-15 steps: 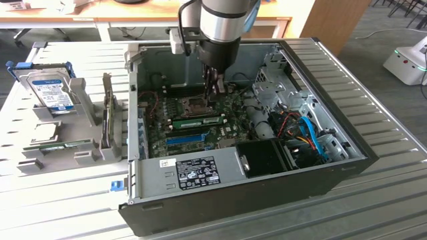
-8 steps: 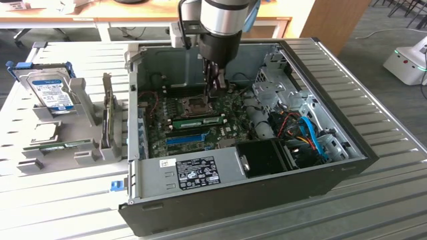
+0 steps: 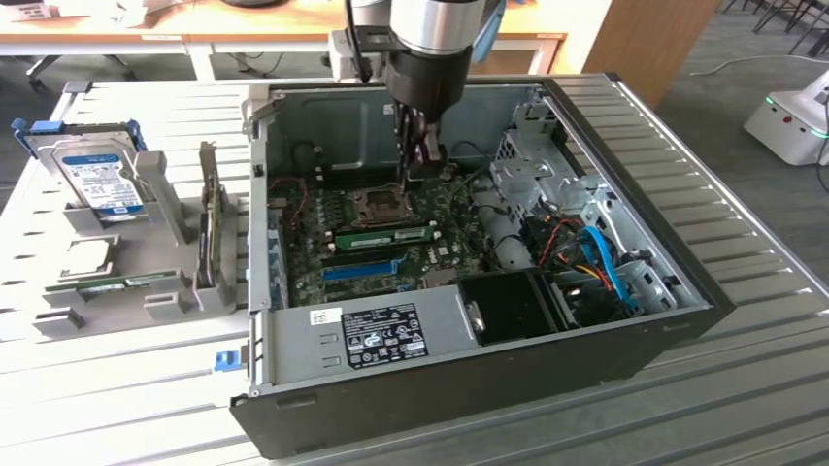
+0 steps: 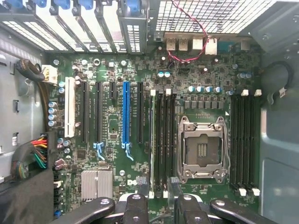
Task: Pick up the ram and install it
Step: 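Insert the ram into the slot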
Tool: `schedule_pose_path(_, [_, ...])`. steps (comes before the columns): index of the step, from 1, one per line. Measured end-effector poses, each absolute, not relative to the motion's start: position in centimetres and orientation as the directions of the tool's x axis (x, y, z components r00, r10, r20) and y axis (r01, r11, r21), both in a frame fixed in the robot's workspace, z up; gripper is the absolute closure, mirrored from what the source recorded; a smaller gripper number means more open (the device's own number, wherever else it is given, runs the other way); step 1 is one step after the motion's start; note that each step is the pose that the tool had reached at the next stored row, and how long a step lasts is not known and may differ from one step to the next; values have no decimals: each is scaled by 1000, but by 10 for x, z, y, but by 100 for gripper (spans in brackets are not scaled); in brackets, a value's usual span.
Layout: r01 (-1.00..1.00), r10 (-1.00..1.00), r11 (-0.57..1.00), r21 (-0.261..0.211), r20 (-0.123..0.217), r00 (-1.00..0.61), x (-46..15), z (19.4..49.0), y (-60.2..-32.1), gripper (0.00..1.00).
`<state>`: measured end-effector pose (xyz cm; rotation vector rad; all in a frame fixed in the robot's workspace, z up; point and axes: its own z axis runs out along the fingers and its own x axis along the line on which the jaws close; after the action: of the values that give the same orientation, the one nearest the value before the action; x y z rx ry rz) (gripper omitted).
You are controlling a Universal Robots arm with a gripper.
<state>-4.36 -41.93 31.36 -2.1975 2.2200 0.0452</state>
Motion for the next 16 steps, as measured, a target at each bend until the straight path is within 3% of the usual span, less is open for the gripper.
schedule_pose_path(16, [-1000, -999, 10, 8, -33, -10, -44, 329, -419, 69])
